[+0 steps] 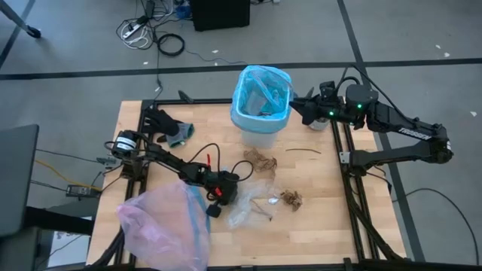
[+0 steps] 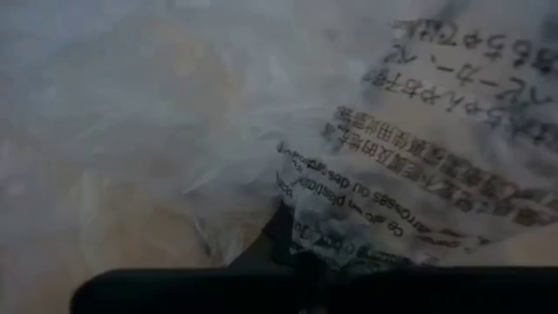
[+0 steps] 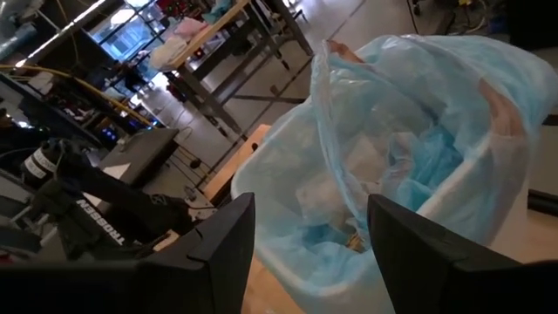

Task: Place trash/remove bag and relplace
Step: Put the transparent plastic trash from the table into the trash bin

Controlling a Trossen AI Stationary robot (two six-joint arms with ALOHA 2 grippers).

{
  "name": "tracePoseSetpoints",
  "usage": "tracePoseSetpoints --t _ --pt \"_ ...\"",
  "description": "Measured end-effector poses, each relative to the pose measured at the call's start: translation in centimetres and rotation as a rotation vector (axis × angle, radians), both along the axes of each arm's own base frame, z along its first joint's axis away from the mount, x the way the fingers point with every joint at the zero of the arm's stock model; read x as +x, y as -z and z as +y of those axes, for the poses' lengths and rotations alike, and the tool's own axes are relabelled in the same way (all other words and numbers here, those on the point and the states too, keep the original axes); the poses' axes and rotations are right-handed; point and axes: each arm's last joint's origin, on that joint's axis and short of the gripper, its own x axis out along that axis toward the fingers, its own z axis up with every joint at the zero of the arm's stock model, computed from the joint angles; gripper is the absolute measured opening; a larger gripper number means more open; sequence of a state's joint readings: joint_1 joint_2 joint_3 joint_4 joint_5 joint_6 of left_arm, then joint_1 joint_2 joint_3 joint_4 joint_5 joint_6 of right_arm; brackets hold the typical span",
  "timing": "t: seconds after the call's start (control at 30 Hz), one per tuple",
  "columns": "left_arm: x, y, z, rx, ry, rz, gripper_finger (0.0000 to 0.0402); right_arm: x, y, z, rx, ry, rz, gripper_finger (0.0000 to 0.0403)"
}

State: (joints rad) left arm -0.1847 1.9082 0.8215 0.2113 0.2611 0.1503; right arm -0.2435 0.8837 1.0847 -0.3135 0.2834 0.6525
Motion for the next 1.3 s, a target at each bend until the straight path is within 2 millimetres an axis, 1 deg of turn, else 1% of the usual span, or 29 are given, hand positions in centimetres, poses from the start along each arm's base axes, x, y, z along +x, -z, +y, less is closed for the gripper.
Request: tracePoseSetpoints --t 0.1,0.2,0.3,0.4,0.47,0.57,0.63,0.73,0.8,0.87,0.93,1.0,1.2,1.3 --pt "-0.1 0.0 0.1 -0.029 -0.038 0.030 0.0014 0.0 -0.1 0.1 -0.001 -0.013 -0.007 0.0201" --pt "-0.2 -0.4 0.1 -0.036 -0.064 0.043 0.0013 0.1 -0.2 0.2 -0.004 -0.020 -0.016 0.0193" --pt "-0.9 -1.5 0.2 0.053 -0.120 0.060 0.0009 0.0 -0.3 0.3 -0.008 -0.027 -0.032 0.0187" --pt "-1.3 -3.6 0.8 0.149 -0.187 0.063 0.0005 -0.1 -0.4 0.3 -0.010 -0.033 -0.035 0.0182" --pt "-1.5 -5.3 1.4 0.179 -0.232 0.040 0.0003 -0.2 -0.5 0.4 -0.022 -0.034 -0.036 0.0180" --pt "-0.9 -9.6 2.4 0.154 -0.297 -0.103 0.0002 -0.4 -0.6 0.4 -0.038 -0.034 -0.037 0.0178" --pt "-1.0 -11.9 3.0 0.140 -0.322 -0.154 0.0002 -0.5 -0.7 0.4 -0.051 -0.032 -0.037 0.0178" --pt "-1.2 -14.6 3.8 0.131 -0.343 -0.205 0.0002 -0.6 -0.8 0.4 -0.061 -0.032 -0.037 0.0178" --pt "-1.3 -16.8 4.3 0.147 -0.340 -0.244 0.0001 -0.8 -0.8 0.4 -0.070 -0.033 -0.035 0.0178" --pt "-1.5 -17.9 4.7 0.197 -0.346 -0.227 0.0001 -0.9 -0.9 0.5 -0.077 -0.035 -0.035 0.0178" --pt "-1.6 -18.5 5.1 0.237 -0.358 -0.188 0.0001 -1.0 -1.0 0.6 -0.084 -0.041 -0.039 0.0176" --pt "-1.3 -19.8 5.5 0.249 -0.366 -0.218 0.0001 -1.1 -1.0 0.8 -0.089 -0.049 -0.038 0.0175" --pt "-0.9 -26.1 6.9 0.223 -0.431 -0.393 0.0001 -1.5 -1.2 1.2 -0.104 -0.074 -0.044 0.0170" --pt "-1.1 -29.9 8.1 0.229 -0.548 -0.492 0.0001 -1.7 -1.3 1.4 -0.106 -0.083 -0.053 0.0166"
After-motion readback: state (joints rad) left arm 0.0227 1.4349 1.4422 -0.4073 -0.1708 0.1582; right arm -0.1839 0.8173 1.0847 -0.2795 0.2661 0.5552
